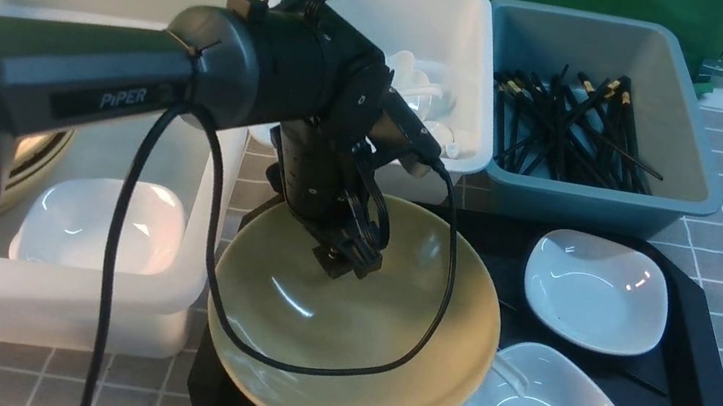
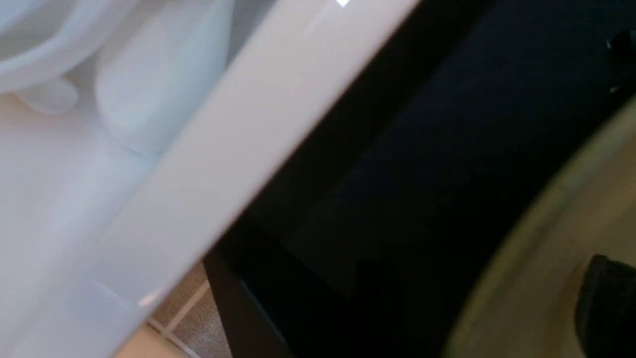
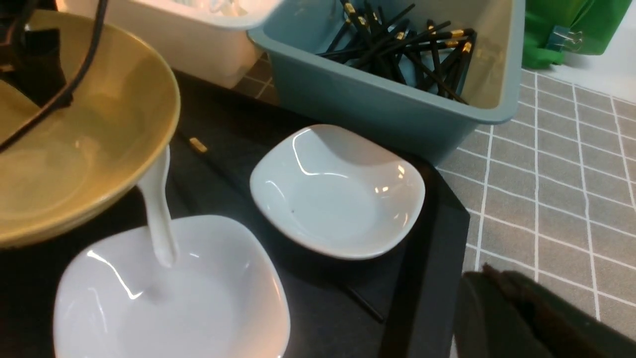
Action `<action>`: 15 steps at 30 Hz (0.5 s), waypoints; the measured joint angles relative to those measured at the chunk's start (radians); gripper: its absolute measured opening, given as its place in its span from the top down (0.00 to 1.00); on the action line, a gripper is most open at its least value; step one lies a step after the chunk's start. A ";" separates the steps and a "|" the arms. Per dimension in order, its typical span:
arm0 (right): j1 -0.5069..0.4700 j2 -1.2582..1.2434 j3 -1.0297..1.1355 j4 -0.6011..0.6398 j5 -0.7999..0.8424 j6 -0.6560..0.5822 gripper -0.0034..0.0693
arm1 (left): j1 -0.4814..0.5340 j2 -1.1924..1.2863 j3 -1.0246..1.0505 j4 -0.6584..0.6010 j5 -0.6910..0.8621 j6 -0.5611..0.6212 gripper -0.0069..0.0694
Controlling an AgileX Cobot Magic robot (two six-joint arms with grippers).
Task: On grey table put chopsticks spoon bowls plates into blue grey white boxes.
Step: 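Grasp the large bowl on the tray by its rim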
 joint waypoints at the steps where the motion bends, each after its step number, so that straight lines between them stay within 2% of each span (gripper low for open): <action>1: 0.000 0.000 0.000 0.000 0.000 0.000 0.90 | 0.000 0.000 -0.001 0.000 0.001 0.000 0.41; 2: 0.000 0.000 0.000 0.001 -0.001 0.000 0.90 | 0.000 -0.004 -0.002 -0.011 0.019 0.006 0.52; 6: 0.000 0.000 0.000 0.002 -0.004 0.000 0.90 | 0.001 -0.031 -0.007 -0.052 0.048 0.008 0.63; 9: 0.000 0.000 0.000 0.002 -0.005 0.001 0.90 | 0.002 -0.055 -0.007 -0.063 0.063 0.011 0.68; 13: 0.000 0.000 0.000 0.002 -0.005 0.001 0.89 | 0.003 -0.143 -0.007 -0.086 0.086 0.024 0.84; 15: 0.000 0.000 0.000 0.002 -0.005 0.001 0.89 | 0.011 -0.197 -0.007 -0.095 0.084 0.046 0.89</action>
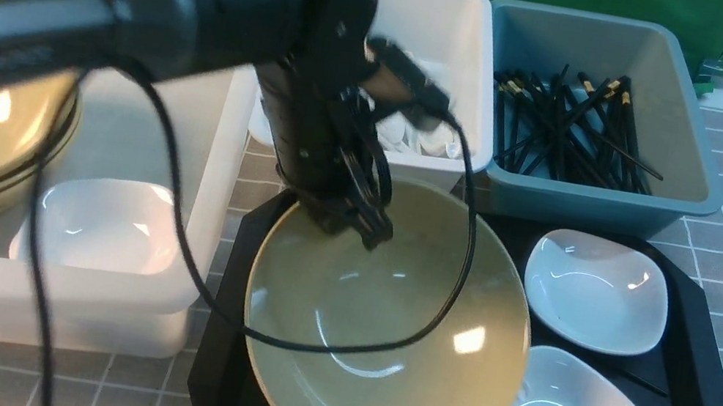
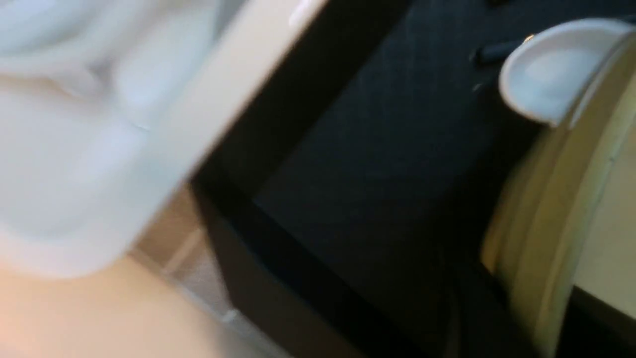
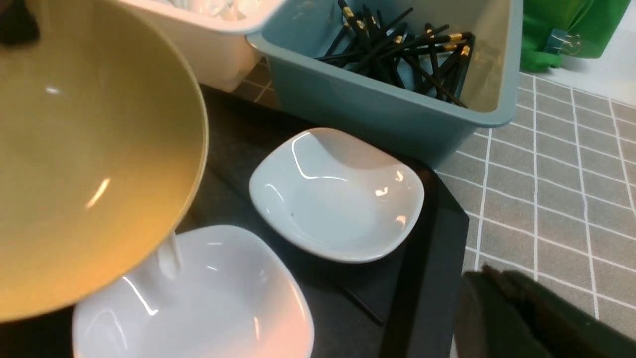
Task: On grey table put chopsticks spoon bowls plates into blue grey white boxes.
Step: 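Grasp the large bowl on the tray by its rim, then place the tan bowl onto the bowl stack in the left bin with the left gripper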
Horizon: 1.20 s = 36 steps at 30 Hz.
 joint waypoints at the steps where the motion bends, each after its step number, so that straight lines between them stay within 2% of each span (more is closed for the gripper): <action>1: 0.000 0.000 0.000 0.000 0.000 0.000 0.89 | 0.003 -0.007 0.000 -0.008 0.000 0.001 0.89; 5: 0.000 0.000 0.000 0.000 0.001 0.000 0.89 | 0.102 -0.156 0.001 -0.113 -0.003 0.075 0.90; 9: 0.000 0.000 0.000 0.000 0.001 0.000 0.89 | 0.320 -0.298 0.002 -0.267 0.007 0.120 0.91; 10: 0.000 0.000 0.000 0.000 0.001 0.000 0.89 | 0.410 -0.328 0.002 -0.296 0.008 0.125 0.91; 11: 0.000 0.000 0.000 0.000 0.001 0.000 0.89 | 0.427 -0.334 0.002 -0.296 0.008 0.125 0.91; 12: 0.000 0.000 0.000 0.000 0.002 0.000 0.89 | 0.543 -0.367 0.002 -0.323 0.007 0.126 0.91; 15: 0.000 0.000 0.000 0.000 0.004 0.000 0.89 | 0.797 -0.401 0.021 -0.353 -0.023 0.128 0.91; 19: 0.000 0.000 0.000 0.000 0.005 0.000 0.89 | 1.047 -0.396 0.106 -0.401 -0.096 0.117 0.91; 23: 0.000 0.000 0.000 0.000 0.005 0.000 0.89 | 1.116 -0.385 0.201 -0.407 -0.180 0.115 0.91; 33: 0.000 0.000 0.000 0.000 0.005 0.002 0.89 | 1.118 -0.311 0.359 -0.398 -0.434 0.060 0.89; 34: 0.000 0.000 0.000 0.000 0.005 0.005 0.89 | 1.118 -0.304 0.361 -0.393 -0.445 0.060 0.88; 36: 0.000 0.000 0.000 0.000 0.005 0.022 0.89 | 1.118 -0.275 0.366 -0.373 -0.462 0.060 0.80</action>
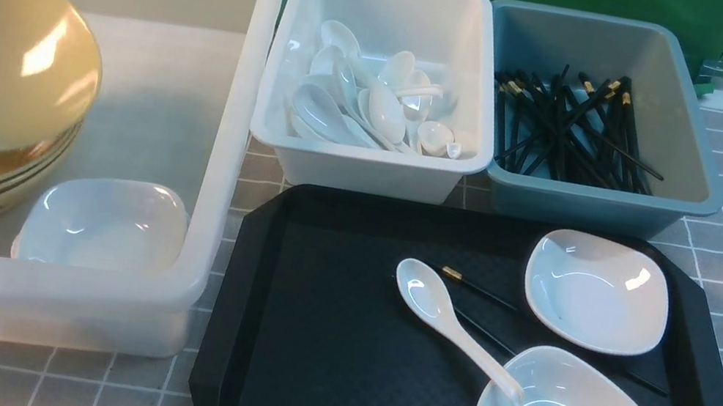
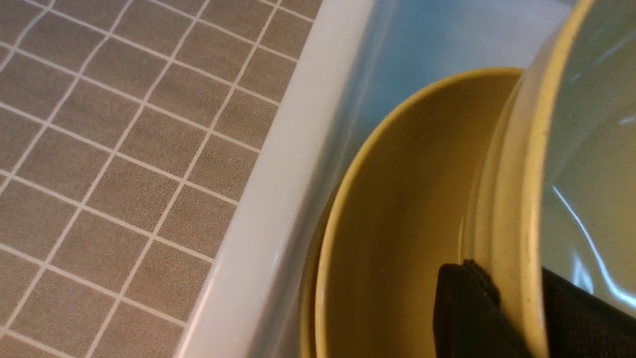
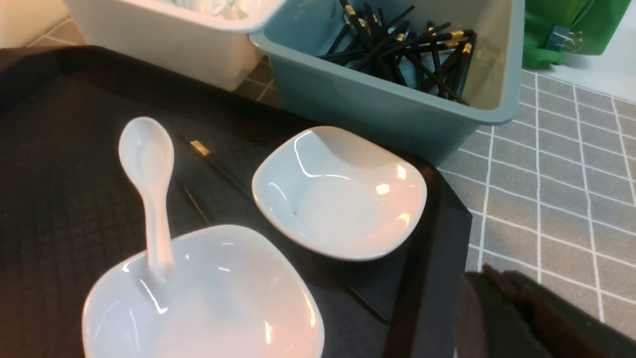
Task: On grey table put chopsticks spoon bowls plates into blue grey white boxes.
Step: 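Place the tan bowl onto the bowl stack in the left bin with the left gripper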
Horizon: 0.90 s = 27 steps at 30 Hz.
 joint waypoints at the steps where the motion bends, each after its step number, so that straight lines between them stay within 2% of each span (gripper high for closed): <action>1: 0.000 0.000 0.000 0.000 0.000 0.002 0.89 | 0.000 0.006 0.001 0.005 -0.001 0.000 0.76; 2: 0.000 0.000 0.000 0.000 0.000 0.004 0.89 | 0.000 0.009 0.001 0.006 -0.001 0.000 0.70; 3: 0.000 0.000 0.000 0.000 0.000 0.005 0.89 | 0.000 0.010 0.001 0.007 -0.001 0.000 0.69; 4: 0.000 0.000 0.000 0.000 0.003 0.017 0.89 | 0.000 0.010 0.001 0.009 0.000 -0.006 0.58; 7: 0.000 0.000 0.000 0.000 0.029 0.041 0.89 | 0.000 -0.007 0.001 0.009 0.006 -0.036 0.40; 9: 0.000 0.000 0.000 0.000 0.043 0.049 0.89 | 0.000 -0.023 0.001 0.011 0.011 -0.051 0.34; 10: 0.004 0.000 0.000 0.000 0.054 0.051 0.89 | 0.000 -0.055 0.001 0.022 0.018 -0.064 0.27; 13: 0.032 0.000 0.000 0.000 0.064 0.053 0.89 | 0.000 -0.148 -0.001 0.031 0.020 -0.068 0.19; 18: 0.077 0.000 0.000 0.000 0.072 0.053 0.89 | 0.000 -0.267 -0.004 0.030 0.043 -0.068 0.18; 21: 0.100 0.010 -0.006 0.000 0.106 0.059 0.88 | -0.010 -0.344 -0.004 -0.004 0.074 -0.068 0.22; 24: 0.113 0.085 -0.066 0.004 0.228 0.097 0.83 | -0.091 -0.447 -0.004 -0.086 0.099 -0.056 0.35; 26: 0.117 0.185 -0.129 0.010 0.298 0.110 0.77 | -0.194 -0.513 -0.005 -0.133 0.112 -0.010 0.48; 27: 0.117 0.196 -0.136 0.011 0.310 0.110 0.75 | -0.205 -0.524 -0.005 -0.136 0.114 0.001 0.49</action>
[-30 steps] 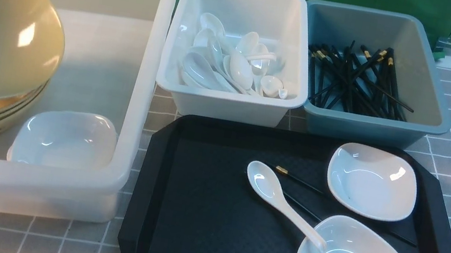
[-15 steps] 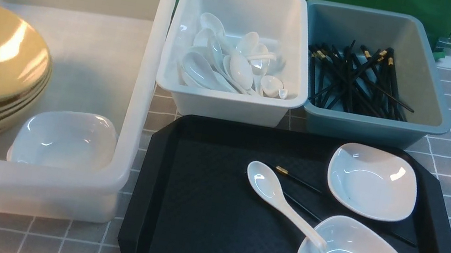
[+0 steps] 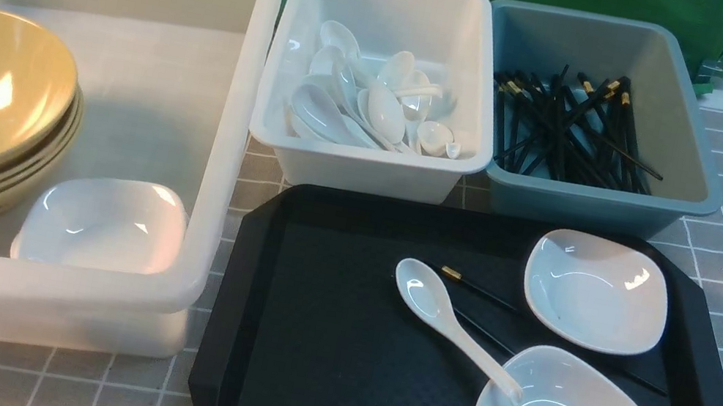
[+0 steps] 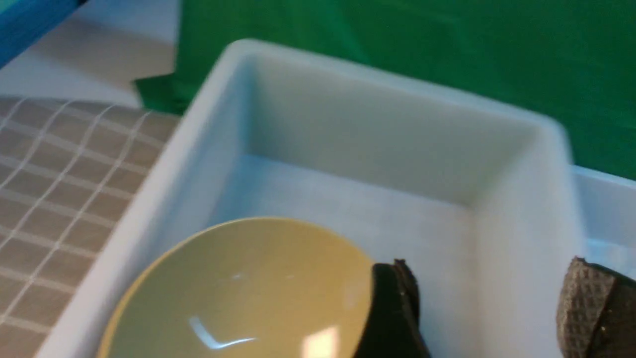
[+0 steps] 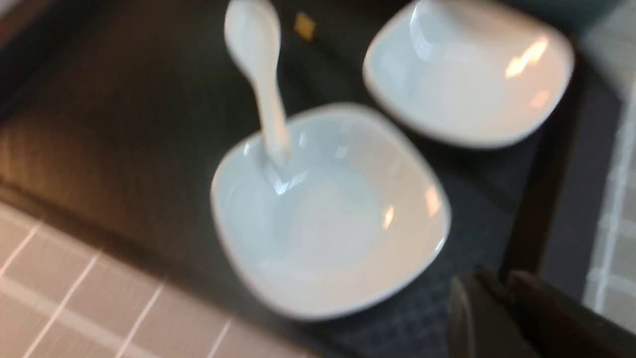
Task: On grey table put chopsticks spoon bowls plates into blue grey white boxes.
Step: 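Reach for and grasp the small white dish on the black tray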
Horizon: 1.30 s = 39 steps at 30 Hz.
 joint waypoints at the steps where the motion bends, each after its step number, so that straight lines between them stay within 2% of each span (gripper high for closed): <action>1: 0.001 0.102 -0.052 0.005 0.032 -0.004 0.68 | -0.089 -0.035 0.004 -0.014 0.009 0.048 0.59; 4: 0.002 0.294 -0.123 0.008 0.038 -0.011 0.50 | -0.266 -0.116 0.050 -0.011 0.040 0.127 0.80; 7: 0.002 0.449 -0.161 0.008 0.018 -0.019 0.39 | -0.353 -0.170 0.119 0.034 0.079 0.145 0.89; 11: 0.002 0.628 -0.194 0.008 -0.035 -0.022 0.30 | -0.409 -0.262 0.259 0.112 0.133 0.146 0.92; 16: 0.002 0.792 -0.217 0.011 -0.112 -0.022 0.29 | -0.415 -0.420 0.463 0.163 0.133 0.147 0.92; 21: 0.002 0.866 -0.219 0.051 -0.145 -0.026 0.37 | -0.415 -0.547 0.617 0.166 0.097 0.147 0.92; 26: 0.002 0.878 -0.233 0.129 -0.142 -0.075 0.67 | -0.415 -0.668 0.769 0.167 -0.008 0.150 0.92; 30: 0.002 0.838 -0.276 0.125 -0.061 -0.082 0.74 | -0.415 -0.755 0.816 0.168 -0.106 0.150 0.92; 33: 0.002 0.772 -0.342 0.086 0.040 -0.083 0.84 | -0.415 -0.825 0.820 0.194 -0.145 0.150 0.92; 36: 0.003 0.714 -0.430 0.021 0.099 -0.075 0.85 | -0.415 -0.863 0.820 0.203 -0.151 0.150 0.92; 39: 0.008 0.681 -0.534 0.022 0.125 -0.074 0.85 | -0.415 -0.880 0.821 0.204 -0.160 0.142 0.92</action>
